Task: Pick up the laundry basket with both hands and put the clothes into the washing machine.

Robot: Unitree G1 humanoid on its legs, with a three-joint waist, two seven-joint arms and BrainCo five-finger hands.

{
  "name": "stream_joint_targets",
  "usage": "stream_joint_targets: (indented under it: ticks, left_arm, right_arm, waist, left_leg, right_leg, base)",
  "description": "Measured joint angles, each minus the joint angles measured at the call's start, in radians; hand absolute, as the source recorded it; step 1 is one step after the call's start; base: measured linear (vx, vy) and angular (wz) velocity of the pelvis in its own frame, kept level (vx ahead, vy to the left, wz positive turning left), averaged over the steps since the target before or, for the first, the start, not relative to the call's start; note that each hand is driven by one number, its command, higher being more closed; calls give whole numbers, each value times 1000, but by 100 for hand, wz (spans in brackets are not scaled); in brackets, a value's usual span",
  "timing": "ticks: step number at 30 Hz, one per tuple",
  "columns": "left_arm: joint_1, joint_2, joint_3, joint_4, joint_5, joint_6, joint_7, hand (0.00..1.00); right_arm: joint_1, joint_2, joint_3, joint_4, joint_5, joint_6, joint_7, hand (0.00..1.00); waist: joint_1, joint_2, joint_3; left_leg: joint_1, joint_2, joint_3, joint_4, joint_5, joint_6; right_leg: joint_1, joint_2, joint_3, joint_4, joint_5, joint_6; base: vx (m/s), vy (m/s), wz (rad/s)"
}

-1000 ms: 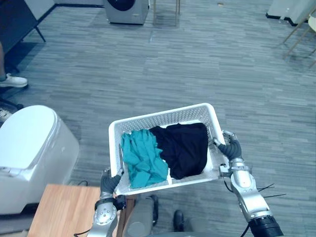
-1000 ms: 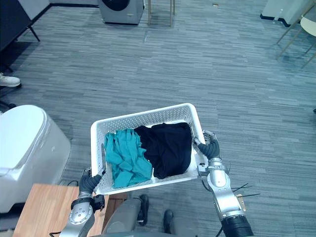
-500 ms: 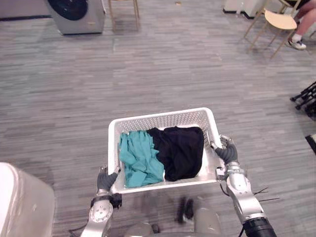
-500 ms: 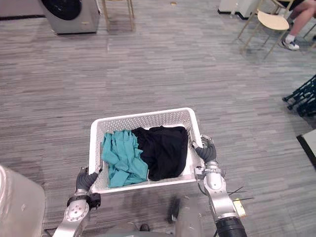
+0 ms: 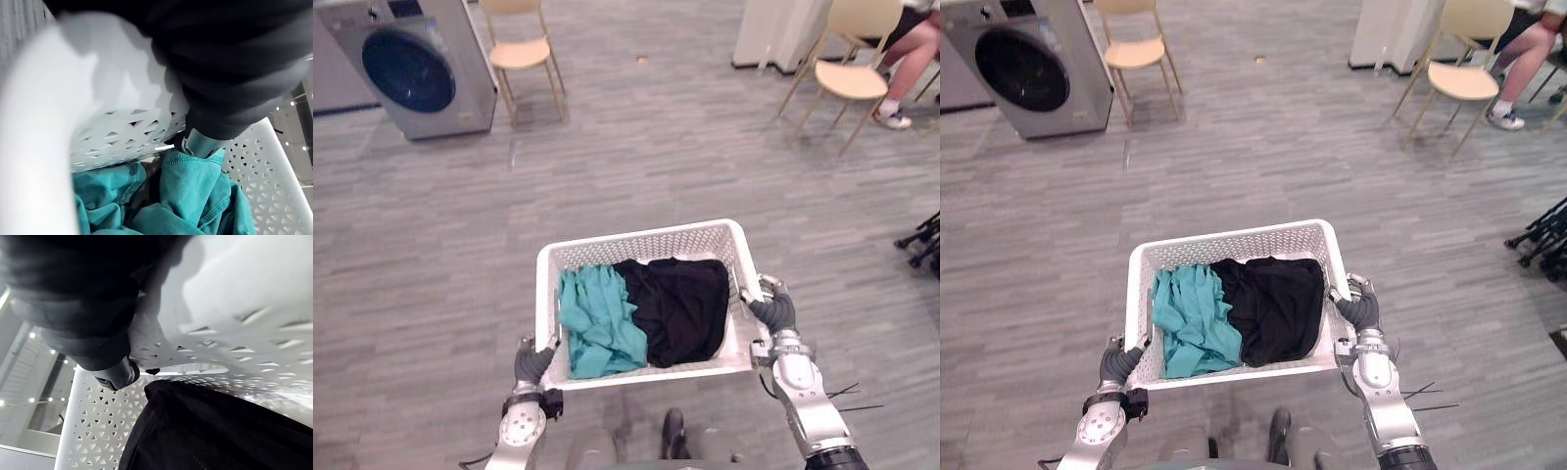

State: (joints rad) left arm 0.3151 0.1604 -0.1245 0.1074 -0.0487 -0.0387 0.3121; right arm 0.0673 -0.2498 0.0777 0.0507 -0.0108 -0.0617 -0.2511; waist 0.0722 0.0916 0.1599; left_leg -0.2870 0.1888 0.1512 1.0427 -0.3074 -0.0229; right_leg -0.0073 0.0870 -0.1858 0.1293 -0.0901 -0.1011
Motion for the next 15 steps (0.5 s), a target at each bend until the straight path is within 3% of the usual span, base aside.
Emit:
stream_joint_targets:
  ticks: [2, 3, 4, 5, 6, 7, 8, 9, 10, 11, 12, 13, 14, 15]
  left_arm:
    - [2, 0, 1, 0, 0, -3, -6, 100]
    - [7, -2, 1, -5, 0, -3, -9, 100]
    - [24, -3, 2, -26, 1, -3, -9, 100]
    - [24, -4, 2, -26, 1, -3, -9, 100]
    - [24, -4, 5, -26, 1, -1, -9, 100]
    - [27, -10, 6, -28, 2, 1, -9, 100]
    - [26, -16, 6, -27, 3, 5, -9, 100]
    - [25, -24, 7, -26, 3, 15, -9, 100]
    - [31, -22, 4, -25, 3, 21, -13, 100]
    - [41, -14, 0, -23, 4, 22, -22, 100]
    - [54, -1, -4, -23, 4, 25, -23, 100]
    - [43, 14, -5, -21, 4, 40, -23, 100]
    - [40, 18, -9, -20, 5, 53, -23, 100]
    - [41, 20, -13, -20, 5, 55, -23, 100]
  right_arm:
    - [-33, -7, 1, 6, -1, 0, 5, 100]
    - [-45, -17, 3, 16, -2, 0, 11, 100]
    - [-50, -24, 10, 22, -3, 0, 11, 100]
    - [-50, -27, 11, 24, -3, 0, 10, 100]
    - [-53, -23, 14, 32, -3, 0, 8, 100]
    - [-57, -24, 15, 43, -6, 0, 7, 100]
    - [-62, -26, 15, 57, -8, 0, 7, 100]
    - [-69, -26, 13, 91, -8, 0, 8, 100]
    - [-69, -24, 13, 114, -13, 0, 11, 100]
    - [-60, -18, 12, 128, -20, 0, 13, 100]
    - [-53, -3, 11, 135, -22, -1, 18, 100]
    - [-42, 21, 0, 142, -22, -1, 19, 100]
    - [-15, 33, -6, 158, -20, -1, 19, 100]
    - [-8, 33, -7, 163, -18, -1, 19, 100]
  waist:
    - [13, -4, 6]
    - [28, -8, 8]
    - [39, 4, 9]
    - [50, 8, 9]
    - [57, 0, -2]
    - [50, -31, -18]
    - [48, -49, -22]
    - [58, -73, -22]
    - [65, -75, -22]
    - [60, -78, -25]
    - [54, -82, -25]
    - [38, -114, -16]
    - [23, -110, -15]
    - [16, -100, -12]
  left_leg:
    - [-77, -53, -4, -318, 15, -16]
    - [-88, -73, -12, -611, 82, -75]
    - [-98, -61, -7, -756, 172, -100]
    - [-107, -56, 3, -767, 203, -105]
    - [-101, -70, 36, -743, 303, -30]
    - [-99, -100, 48, -724, 372, 79]
    - [-99, -115, 64, -697, 348, 141]
    - [-104, -126, 100, -619, 318, 164]
    - [-120, -123, 110, -533, 293, 172]
    - [-76, -141, 110, -576, 260, 143]
    - [30, -179, 74, -630, 143, 156]
    - [79, -231, 62, -632, 119, 165]
    - [189, -265, 32, -675, 77, 182]
    - [231, -267, 19, -697, 69, 186]
  right_leg:
    - [81, -19, 21, -81, -11, 18]
    - [133, -29, 32, -127, -21, 35]
    - [181, -28, 44, -158, -40, 66]
    - [203, -28, 51, -165, -54, 83]
    - [248, -54, 47, -170, -77, 121]
    - [262, -93, 36, -158, -105, 164]
    - [261, -117, 34, -128, -116, 186]
    - [230, -157, 51, -9, -123, 200]
    - [186, -168, 58, 138, -110, 221]
    - [114, -190, 65, 362, -90, 258]
    - [6, -237, 82, 668, -21, 298]
    - [-64, -289, 93, 857, -26, 268]
    - [-148, -301, 101, 1004, -76, 186]
    - [-167, -295, 92, 1006, -88, 169]
  base:
    - [530, 114, -48]
    - [670, 205, -44]
    - [576, 199, -44]
    - [657, 247, -28]
    - [741, 273, 5]
    - [792, 266, 18]
    - [798, 256, 21]
    - [739, 248, 5]
    - [671, 268, 6]
    - [606, 260, 10]
    - [583, 240, 39]
    - [848, 253, 65]
    - [612, 159, 72]
    - [614, 129, 72]
